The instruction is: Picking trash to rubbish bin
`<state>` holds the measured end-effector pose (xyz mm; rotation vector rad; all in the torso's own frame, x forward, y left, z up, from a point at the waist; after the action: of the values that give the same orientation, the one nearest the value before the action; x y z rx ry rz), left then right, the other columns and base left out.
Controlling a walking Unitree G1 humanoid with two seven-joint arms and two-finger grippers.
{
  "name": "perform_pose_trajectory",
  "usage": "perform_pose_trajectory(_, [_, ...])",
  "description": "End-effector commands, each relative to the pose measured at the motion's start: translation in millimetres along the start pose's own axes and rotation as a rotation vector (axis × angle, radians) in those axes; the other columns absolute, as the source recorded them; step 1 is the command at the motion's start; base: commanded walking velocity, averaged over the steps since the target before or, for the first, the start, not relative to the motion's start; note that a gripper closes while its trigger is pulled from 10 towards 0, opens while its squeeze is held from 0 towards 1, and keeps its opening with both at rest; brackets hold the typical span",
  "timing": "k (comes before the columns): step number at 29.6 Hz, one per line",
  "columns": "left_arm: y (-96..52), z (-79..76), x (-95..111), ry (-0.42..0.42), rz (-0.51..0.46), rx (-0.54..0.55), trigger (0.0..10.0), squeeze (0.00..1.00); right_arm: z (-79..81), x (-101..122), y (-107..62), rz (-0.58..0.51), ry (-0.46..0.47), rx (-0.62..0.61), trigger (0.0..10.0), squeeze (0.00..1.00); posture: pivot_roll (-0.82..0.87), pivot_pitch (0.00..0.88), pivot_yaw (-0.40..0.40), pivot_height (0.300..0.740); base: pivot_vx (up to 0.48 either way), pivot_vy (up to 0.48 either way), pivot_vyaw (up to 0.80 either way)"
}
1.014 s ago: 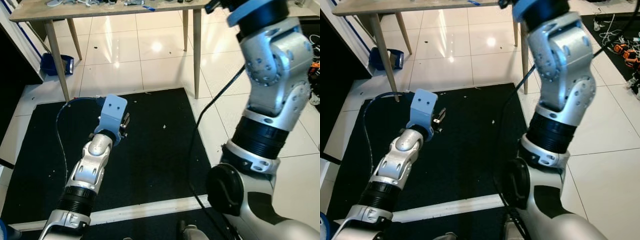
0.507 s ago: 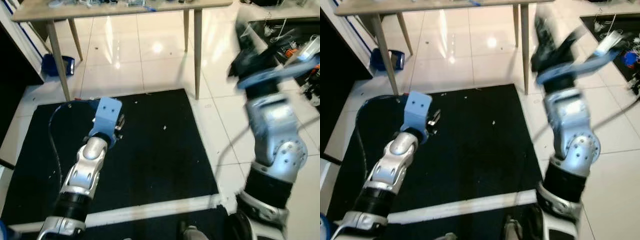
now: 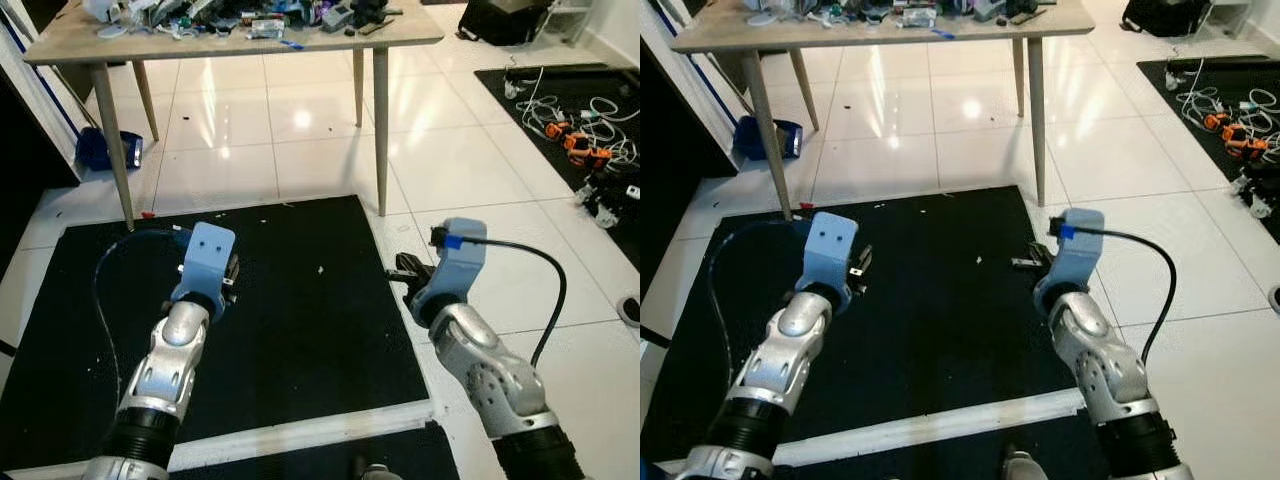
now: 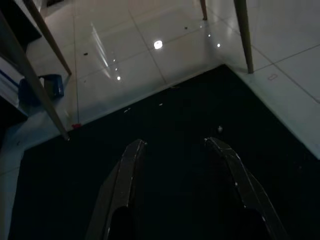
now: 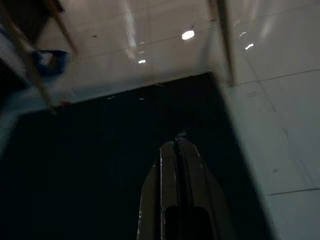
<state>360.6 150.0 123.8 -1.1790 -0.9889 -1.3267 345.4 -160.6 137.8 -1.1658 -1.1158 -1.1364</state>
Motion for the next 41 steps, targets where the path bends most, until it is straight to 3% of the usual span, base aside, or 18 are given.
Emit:
perform_pose_trajectory(1, [-4.9,-2.0,-14,0.020,0.033,-0.010,10.0,0.00,-8.6,-28,-3.9,0.070,-0.139,-0.048,10.0,0.00,-0.03,0.104,0.039,0.740,0.000,0.000,0.00])
perform_pose_trajectory(3, [-8.1,-3.6,-21,0.023,0.031,-0.025,10.0,0.00,-14.9,-49,-8.9,0.112,-0.347,-0.053,10.0,0.00,-0.03,0.092,0.034,0.740,0.000,0.000,0.00])
perform_pose_trajectory(4, [-9.9,-5.0,-25,0.033,0.029,-0.039,10.0,0.00,-19.9,-59,-11.9,0.135,-0.398,-0.067,10.0,0.00,-0.03,0.092,0.034,0.740,0.000,0.000,0.00])
perform_pose_trajectory(6, [-14.5,-7.0,-33,0.029,0.020,-0.069,10.0,0.00,-25.6,-72,-19.2,0.145,-0.449,-0.072,10.0,0.00,-0.03,0.074,0.025,0.740,0.000,0.000,0.00])
perform_pose_trajectory(11, [-18.5,-2.6,-45,-0.024,0.025,-0.047,10.0,0.00,-23.5,-79,-26.9,0.100,-0.500,-0.040,10.0,0.00,-0.03,0.063,0.020,0.740,0.000,0.000,0.00])
perform_pose_trajectory(13, [-20.8,1.6,-56,-0.076,0.059,-0.018,10.0,0.00,-20.8,-87,-32.1,0.090,-0.485,-0.015,10.0,0.00,-0.03,0.062,0.024,0.740,0.000,0.000,0.00])
perform_pose_trajectory(14, [-22.0,3.1,-56,-0.063,0.060,-0.014,10.0,0.00,-18.7,-89,-34.8,0.086,-0.462,-0.001,10.0,0.00,-0.04,0.060,0.026,0.740,0.000,0.000,0.00])
perform_pose_trajectory(16, [-23.1,3.5,-55,-0.061,0.053,-0.014,10.0,0.00,-16.9,-92,-37.1,0.084,-0.430,0.010,10.0,0.00,-0.03,0.041,0.028,0.740,0.000,0.000,0.00])
perform_pose_trajectory(20, [-23.2,3.9,-49,-0.084,0.038,0.013,10.0,0.00,-12.6,-93,-39.2,0.070,-0.274,-0.033,10.0,0.00,-0.02,0.051,0.017,0.740,0.000,0.000,0.00])
perform_pose_trajectory(22, [-23.2,3.9,-49,-0.084,0.038,0.013,10.0,0.00,-12.6,-93,-39.2,0.070,-0.274,-0.033,10.0,0.00,-0.02,0.051,0.017,0.740,0.000,0.000,0.00])
perform_pose_trajectory(23, [-20.9,2.1,-47,-0.093,0.025,0.033,10.0,0.00,-8.1,-92,-37.5,0.067,-0.227,-0.023,10.0,0.00,-0.04,0.063,-0.026,0.740,0.000,0.000,0.00])
perform_pose_trajectory(30, [-14.6,4.8,-42,-0.084,0.011,0.023,10.0,0.00,15.1,-75,-23.8,-0.024,-0.250,0.058,10.0,0.00,-0.04,0.045,0.042,0.740,0.000,0.000,0.00])
perform_pose_trajectory(32, [-10.4,-2.0,-35,-0.067,-0.013,-0.004,10.0,0.00,11.2,-69,-20.6,-0.045,-0.223,0.054,10.0,0.00,-0.01,0.045,-0.013,0.740,0.000,0.000,0.00])
perform_pose_trajectory(35, [-6.8,6.6,-23,-0.085,-0.052,0.055,10.0,0.00,9.3,-70,-16.1,-0.032,-0.207,0.059,10.0,0.00,-0.03,0.037,0.012,0.740,0.000,0.000,0.00])
perform_pose_trajectory(38, [-7.5,11.7,-23,-0.101,-0.046,0.073,10.0,0.00,13.1,-68,-14.0,-0.042,-0.227,0.072,10.0,0.00,-0.03,0.055,0.026,0.740,0.000,0.000,0.00])
perform_pose_trajectory(41, [-8.0,7.9,-28,-0.054,-0.026,0.035,10.0,0.00,9.7,-72,-14.5,-0.024,-0.221,0.062,10.0,0.00,-0.01,0.041,0.008,0.740,0.000,0.000,0.00])
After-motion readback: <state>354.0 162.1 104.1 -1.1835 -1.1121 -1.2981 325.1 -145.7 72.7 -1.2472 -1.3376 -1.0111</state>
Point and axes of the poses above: a point about 5 cm out from each wrist's last joint towards the gripper, its own y axis pointing out of the wrist towards the gripper, its own x axis along the axis of the wrist's last joint, z = x × y, the point moved 3 cm from there along y, pointing out of the wrist towards the gripper, and after that the axes turned 4 degrees about -y, right-handed, at the moved point
